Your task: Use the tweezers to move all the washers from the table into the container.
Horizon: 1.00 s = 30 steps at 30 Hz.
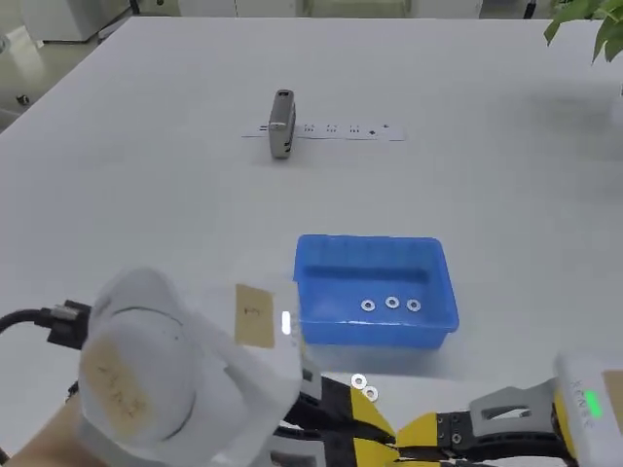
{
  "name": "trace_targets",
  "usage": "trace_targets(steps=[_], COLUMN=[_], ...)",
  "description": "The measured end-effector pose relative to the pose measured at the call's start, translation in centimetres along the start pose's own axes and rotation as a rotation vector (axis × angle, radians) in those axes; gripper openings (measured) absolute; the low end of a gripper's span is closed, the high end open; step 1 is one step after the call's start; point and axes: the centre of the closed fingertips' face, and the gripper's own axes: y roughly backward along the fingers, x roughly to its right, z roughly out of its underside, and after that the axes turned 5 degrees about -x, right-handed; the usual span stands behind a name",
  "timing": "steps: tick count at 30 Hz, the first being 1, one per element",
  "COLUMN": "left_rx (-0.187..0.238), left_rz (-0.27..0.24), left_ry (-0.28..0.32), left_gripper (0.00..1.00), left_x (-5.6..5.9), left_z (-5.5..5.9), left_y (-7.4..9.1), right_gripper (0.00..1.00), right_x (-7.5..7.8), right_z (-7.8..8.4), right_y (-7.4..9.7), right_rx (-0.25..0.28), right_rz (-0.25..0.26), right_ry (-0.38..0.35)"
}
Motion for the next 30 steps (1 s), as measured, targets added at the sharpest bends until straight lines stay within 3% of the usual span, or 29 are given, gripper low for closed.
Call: trace_targets(steps=[2,6,10,13,19,25,30], left_rx=[-0.028,-0.041,-0.05,-0.053,-0.05,-0.067,-0.076], left_rz=[-0.012,-0.017,-0.013,-0.007,0.002,-0.009,-0.051], left_ry=[-0.037,-0.082,-0.094,-0.098,-0.1,-0.101,-0.108], left_gripper=[0.0,0.0,0.0,0.0,0.0,0.0,0.0], left_x=[-0.1,0.0,-0.1,0.0,0.0,-0.8,-2.6], left_z=[0.3,0.3,0.3,0.2,-0.1,0.0,0.0], left_y=[-0.1,0.0,-0.1,-0.2,-0.4,0.2,0.9], right_gripper=[0.0,0.0,0.0,0.03,0.05,0.04,0.04], right_x=[0.0,0.0,0.1,0.1,0.1,0.9,2.9], right_z=[0.0,-0.1,0.1,1.7,2.8,2.4,1.7], right_y=[0.0,0.0,-0.1,-0.7,-2.4,-2.6,-2.8], right_rx=[0.002,0.016,0.021,-0.056,-0.098,-0.094,-0.072], right_rz=[0.001,0.001,-0.005,-0.012,-0.042,-0.049,-0.005], right_ry=[-0.003,-0.028,-0.062,-0.07,-0.056,-0.04,-0.038])
